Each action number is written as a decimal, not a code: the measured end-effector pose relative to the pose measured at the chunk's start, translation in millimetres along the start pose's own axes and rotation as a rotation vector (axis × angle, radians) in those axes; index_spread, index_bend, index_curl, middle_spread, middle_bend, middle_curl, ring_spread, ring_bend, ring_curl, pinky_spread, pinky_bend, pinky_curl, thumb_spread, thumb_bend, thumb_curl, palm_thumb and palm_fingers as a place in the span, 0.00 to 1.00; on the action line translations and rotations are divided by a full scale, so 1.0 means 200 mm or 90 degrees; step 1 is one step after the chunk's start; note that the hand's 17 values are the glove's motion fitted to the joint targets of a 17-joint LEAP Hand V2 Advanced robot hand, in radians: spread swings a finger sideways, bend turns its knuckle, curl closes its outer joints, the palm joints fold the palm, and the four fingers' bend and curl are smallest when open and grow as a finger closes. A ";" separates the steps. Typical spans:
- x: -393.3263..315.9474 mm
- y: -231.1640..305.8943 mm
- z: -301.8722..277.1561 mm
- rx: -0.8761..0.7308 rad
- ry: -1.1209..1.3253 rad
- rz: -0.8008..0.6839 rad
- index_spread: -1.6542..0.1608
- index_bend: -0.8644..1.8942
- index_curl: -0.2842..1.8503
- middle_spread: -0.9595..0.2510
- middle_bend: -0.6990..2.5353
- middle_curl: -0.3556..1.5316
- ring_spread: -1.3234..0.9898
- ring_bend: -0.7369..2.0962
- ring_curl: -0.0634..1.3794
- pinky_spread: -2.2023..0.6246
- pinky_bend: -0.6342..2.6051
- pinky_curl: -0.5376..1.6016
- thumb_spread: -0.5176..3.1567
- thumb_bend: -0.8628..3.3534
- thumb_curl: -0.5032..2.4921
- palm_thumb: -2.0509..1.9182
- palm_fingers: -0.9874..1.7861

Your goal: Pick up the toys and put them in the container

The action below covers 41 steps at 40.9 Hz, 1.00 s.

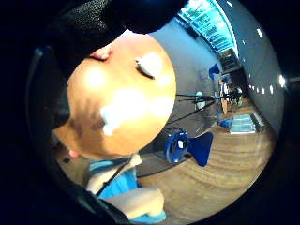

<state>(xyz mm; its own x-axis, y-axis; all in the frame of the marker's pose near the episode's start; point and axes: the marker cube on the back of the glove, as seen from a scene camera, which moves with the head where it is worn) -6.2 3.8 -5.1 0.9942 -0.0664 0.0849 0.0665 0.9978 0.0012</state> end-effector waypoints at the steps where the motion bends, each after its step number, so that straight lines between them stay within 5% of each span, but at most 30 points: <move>1: 0.00 0.00 0.00 0.001 0.003 -0.002 0.84 0.37 0.15 0.81 0.26 0.20 0.58 0.31 0.04 0.79 0.37 0.30 0.26 0.20 0.17 0.52 0.42; 7: 0.03 -0.01 0.00 -0.009 0.052 0.039 0.79 0.38 0.18 0.82 0.27 0.22 0.58 0.32 0.06 0.79 0.41 0.35 0.36 0.20 0.18 0.51 0.39; 17: 0.01 -0.01 -0.01 -0.023 -0.005 -0.039 0.75 0.37 0.20 0.83 0.28 0.26 0.59 0.33 0.08 0.80 0.43 0.37 0.42 0.20 0.20 0.51 0.37; 21: 0.09 -0.02 0.02 -0.019 0.046 0.027 0.74 0.37 0.21 0.83 0.28 0.27 0.59 0.34 0.09 0.80 0.44 0.38 0.43 0.20 0.21 0.50 0.37; 25: 0.14 0.02 0.07 -0.015 -0.021 -0.051 0.74 0.36 0.21 0.83 0.28 0.29 0.60 0.34 0.10 0.80 0.45 0.38 0.44 0.19 0.21 0.50 0.36; 29: 0.26 0.06 0.19 -0.019 -0.006 -0.079 0.74 0.36 0.21 0.83 0.27 0.29 0.60 0.35 0.12 0.80 0.47 0.39 0.44 0.19 0.22 0.50 0.35; 34: 0.39 0.07 0.41 -0.040 0.025 0.071 0.73 0.35 0.21 0.83 0.28 0.31 0.60 0.35 0.13 0.81 0.48 0.40 0.44 0.19 0.22 0.50 0.34; 41: 0.53 0.16 0.67 -0.072 0.096 -0.016 0.73 0.36 0.22 0.83 0.27 0.32 0.60 0.35 0.14 0.81 0.49 0.41 0.44 0.19 0.23 0.51 0.33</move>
<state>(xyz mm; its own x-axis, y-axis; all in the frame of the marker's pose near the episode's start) 90.5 29.2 138.0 0.9930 -0.0990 -0.0638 0.0914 0.9895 -0.1119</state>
